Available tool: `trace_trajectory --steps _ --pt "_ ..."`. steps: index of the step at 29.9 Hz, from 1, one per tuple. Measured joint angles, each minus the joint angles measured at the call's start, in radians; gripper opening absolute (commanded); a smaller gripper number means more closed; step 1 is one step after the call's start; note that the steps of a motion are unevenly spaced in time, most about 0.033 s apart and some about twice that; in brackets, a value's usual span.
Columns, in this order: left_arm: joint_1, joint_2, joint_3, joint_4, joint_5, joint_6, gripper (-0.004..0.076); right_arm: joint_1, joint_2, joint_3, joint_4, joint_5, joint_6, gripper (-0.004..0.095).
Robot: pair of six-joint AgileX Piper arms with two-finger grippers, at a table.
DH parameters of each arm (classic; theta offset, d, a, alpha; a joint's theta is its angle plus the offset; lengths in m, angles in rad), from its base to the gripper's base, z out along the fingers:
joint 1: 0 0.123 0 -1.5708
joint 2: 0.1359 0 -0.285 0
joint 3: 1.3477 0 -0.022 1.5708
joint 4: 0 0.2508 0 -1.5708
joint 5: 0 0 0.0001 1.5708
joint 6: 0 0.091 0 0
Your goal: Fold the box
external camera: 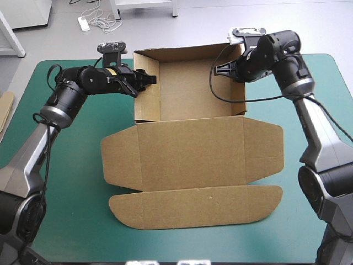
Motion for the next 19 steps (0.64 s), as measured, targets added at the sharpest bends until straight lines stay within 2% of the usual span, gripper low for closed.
trace_trajectory --steps 2,3,12,19 --pt "0.0 0.028 -0.04 0.047 0.047 -0.032 0.0096 0.016 0.022 0.0 -0.021 0.0 0.028 -0.0007" --pt "0.0 0.044 -0.066 0.072 0.075 -0.044 -0.0012 0.022 0.029 0.0 -0.036 0.0 0.039 -0.0007" --pt "0.0 0.199 -0.258 0.258 0.267 -0.125 -0.0009 0.055 0.097 0.0 -0.064 0.002 0.088 -0.0001" --pt "0.0 0.301 -0.275 0.272 0.342 -0.145 -0.0009 0.055 0.184 0.0 -0.059 0.003 0.088 -0.0001"
